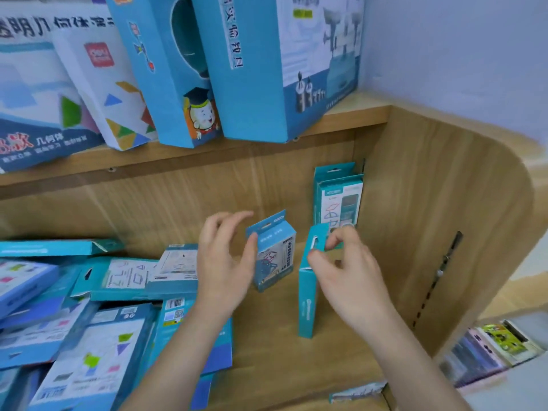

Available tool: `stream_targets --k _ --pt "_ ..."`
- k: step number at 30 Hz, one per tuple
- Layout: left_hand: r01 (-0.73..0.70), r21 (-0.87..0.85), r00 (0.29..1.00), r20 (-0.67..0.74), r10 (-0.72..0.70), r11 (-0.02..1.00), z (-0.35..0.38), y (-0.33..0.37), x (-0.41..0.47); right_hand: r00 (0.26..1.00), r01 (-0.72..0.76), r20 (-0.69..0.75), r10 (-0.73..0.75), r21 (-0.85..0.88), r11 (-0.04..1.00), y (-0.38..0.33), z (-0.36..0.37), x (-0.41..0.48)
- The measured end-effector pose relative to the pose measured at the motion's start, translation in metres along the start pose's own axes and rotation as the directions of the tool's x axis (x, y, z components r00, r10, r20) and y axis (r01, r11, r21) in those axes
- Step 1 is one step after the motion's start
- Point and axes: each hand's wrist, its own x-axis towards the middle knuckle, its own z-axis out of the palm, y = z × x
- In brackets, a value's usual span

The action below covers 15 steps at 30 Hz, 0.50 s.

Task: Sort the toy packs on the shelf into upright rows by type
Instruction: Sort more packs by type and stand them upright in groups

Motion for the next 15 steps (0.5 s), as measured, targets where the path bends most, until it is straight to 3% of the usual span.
stream_targets --k 2,3,5,8,11,13,15 --pt "0.058 -0.15 0.961 0.276 -0.015 0.987 -0.006 0.02 -0.023 0.998 -0.024 0.053 0.017 0.146 0.989 0.004 0.004 0.001" --pt "0.114 -0.164 0.898 0.439 -0.031 0.98 -0.004 0.026 -0.034 0.997 -0.014 0.083 -0.005 0.223 0.975 0.007 0.005 0.001" --pt "0.047 -0.063 0.822 0.569 -0.003 0.997 0.007 0.027 -0.052 0.976 -0.007 0.205 -0.067 0.343 0.939 0.012 0.004 0.0" --pt "0.029 -0.105 0.826 0.563 0.036 0.994 0.016 0.021 -0.053 0.915 0.001 0.383 -0.123 0.305 0.952 0.019 0.002 0.0" --pt "0.004 -0.06 0.808 0.588 0.032 0.998 0.01 0.016 -0.046 0.948 0.066 0.293 -0.126 0.205 0.976 0.023 -0.002 0.003" --pt "-0.068 0.027 0.903 0.426 0.05 0.997 0.004 0.011 -0.037 0.967 0.125 0.201 -0.155 0.155 0.98 0.026 -0.003 0.005" --pt "-0.007 0.203 0.969 0.244 -0.044 0.979 0.001 0.004 -0.021 0.974 0.158 0.149 -0.172 0.1 0.982 0.029 -0.004 0.006"
